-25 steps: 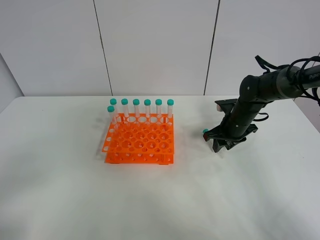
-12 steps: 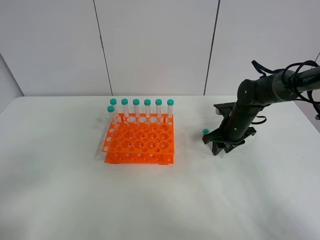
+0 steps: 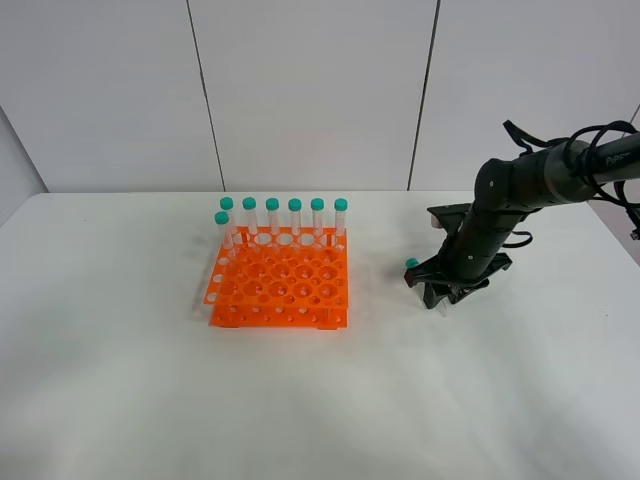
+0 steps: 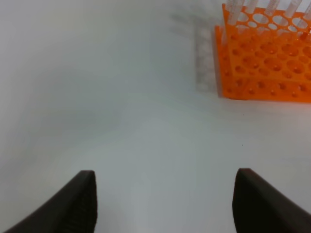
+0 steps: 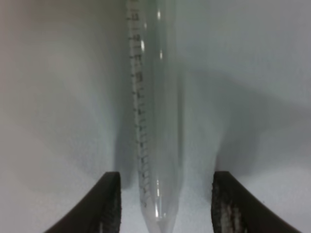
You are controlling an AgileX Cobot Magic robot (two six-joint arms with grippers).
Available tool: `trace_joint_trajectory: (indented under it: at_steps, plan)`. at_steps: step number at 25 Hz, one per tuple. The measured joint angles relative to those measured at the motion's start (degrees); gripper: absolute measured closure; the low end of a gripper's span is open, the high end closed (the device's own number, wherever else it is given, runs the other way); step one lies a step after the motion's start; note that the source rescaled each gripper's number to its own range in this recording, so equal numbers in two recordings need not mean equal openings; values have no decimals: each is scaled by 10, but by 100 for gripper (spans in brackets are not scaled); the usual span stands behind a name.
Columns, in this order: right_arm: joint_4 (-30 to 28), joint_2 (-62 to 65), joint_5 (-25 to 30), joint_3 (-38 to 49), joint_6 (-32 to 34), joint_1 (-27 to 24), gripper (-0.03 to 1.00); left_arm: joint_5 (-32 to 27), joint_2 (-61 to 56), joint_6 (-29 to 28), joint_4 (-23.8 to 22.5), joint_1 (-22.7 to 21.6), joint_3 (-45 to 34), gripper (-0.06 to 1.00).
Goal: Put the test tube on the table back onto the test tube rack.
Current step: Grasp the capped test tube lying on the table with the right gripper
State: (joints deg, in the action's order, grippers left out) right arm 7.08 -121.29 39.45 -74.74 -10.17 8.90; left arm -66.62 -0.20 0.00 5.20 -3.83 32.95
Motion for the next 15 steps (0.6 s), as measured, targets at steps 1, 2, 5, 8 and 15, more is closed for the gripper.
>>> trace_joint_trajectory:
  at_steps: [1,2,5,8,15]
  plan:
    - [0,0,0,0,0,0,14,0,0,0,0,0,0,-6]
    - [0,0,0,0,0,0,15,0,0,0,0,0,0,-6]
    - [0,0,0,0,-4,0,33,0,0,0,0,0,0,-6]
    - [0,0,0,0,-11,0,90,0,0,0,0,0,0,-6]
    - [0,0,0,0,-24,0,96,0,0,0,0,0,0,-6]
